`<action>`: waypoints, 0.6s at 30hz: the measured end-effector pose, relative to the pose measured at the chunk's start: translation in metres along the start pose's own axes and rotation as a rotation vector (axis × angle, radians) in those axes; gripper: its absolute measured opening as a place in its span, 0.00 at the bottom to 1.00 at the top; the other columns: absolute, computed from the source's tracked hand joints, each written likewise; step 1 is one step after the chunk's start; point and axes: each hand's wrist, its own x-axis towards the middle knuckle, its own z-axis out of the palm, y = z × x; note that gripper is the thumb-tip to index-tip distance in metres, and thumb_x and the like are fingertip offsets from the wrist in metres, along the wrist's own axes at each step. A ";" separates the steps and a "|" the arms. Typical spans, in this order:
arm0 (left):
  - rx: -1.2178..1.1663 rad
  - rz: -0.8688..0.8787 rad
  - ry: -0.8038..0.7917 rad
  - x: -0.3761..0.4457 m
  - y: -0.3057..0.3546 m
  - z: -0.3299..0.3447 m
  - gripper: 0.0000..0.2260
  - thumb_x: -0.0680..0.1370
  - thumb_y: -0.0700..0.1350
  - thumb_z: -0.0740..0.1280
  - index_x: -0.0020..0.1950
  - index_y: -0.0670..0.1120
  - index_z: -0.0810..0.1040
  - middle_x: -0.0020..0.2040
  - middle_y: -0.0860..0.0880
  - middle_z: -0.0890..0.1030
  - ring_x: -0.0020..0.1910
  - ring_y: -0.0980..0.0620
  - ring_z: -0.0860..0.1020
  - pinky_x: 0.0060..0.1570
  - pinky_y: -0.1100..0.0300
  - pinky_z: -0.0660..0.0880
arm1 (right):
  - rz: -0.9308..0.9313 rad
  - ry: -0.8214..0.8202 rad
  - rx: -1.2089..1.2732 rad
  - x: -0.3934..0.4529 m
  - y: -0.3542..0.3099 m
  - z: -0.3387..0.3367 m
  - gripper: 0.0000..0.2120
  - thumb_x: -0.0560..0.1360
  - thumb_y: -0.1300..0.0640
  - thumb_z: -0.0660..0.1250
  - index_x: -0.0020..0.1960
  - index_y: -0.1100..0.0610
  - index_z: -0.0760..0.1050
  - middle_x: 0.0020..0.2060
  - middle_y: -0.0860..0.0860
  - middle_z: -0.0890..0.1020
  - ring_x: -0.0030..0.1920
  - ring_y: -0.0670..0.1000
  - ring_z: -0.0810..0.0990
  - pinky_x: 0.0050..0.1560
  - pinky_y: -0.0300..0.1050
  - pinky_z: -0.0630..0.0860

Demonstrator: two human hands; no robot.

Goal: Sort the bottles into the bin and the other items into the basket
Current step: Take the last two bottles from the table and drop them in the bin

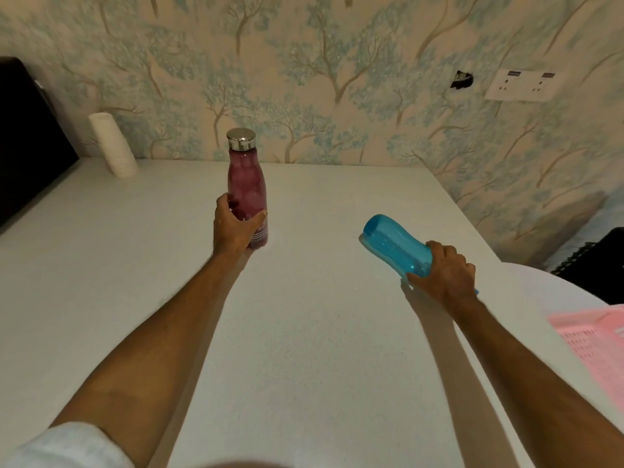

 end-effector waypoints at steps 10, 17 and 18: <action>-0.011 0.095 -0.042 -0.085 0.018 -0.003 0.31 0.69 0.51 0.80 0.67 0.51 0.69 0.58 0.52 0.79 0.50 0.60 0.81 0.39 0.75 0.75 | 0.116 -0.008 0.325 -0.070 0.002 -0.016 0.41 0.66 0.37 0.78 0.71 0.51 0.66 0.60 0.52 0.73 0.51 0.49 0.75 0.46 0.48 0.78; -0.056 0.155 -0.110 -0.188 0.036 0.000 0.35 0.69 0.53 0.79 0.71 0.50 0.68 0.63 0.48 0.77 0.57 0.51 0.81 0.51 0.64 0.79 | 0.125 0.014 0.468 -0.141 0.018 -0.044 0.40 0.66 0.37 0.78 0.71 0.49 0.65 0.58 0.49 0.70 0.53 0.50 0.76 0.48 0.50 0.80; -0.062 0.161 -0.123 -0.206 0.039 0.000 0.35 0.69 0.52 0.79 0.72 0.50 0.68 0.63 0.47 0.77 0.58 0.50 0.80 0.53 0.60 0.80 | 0.135 0.017 0.493 -0.154 0.022 -0.049 0.40 0.66 0.37 0.78 0.71 0.48 0.65 0.59 0.49 0.71 0.53 0.50 0.77 0.49 0.51 0.80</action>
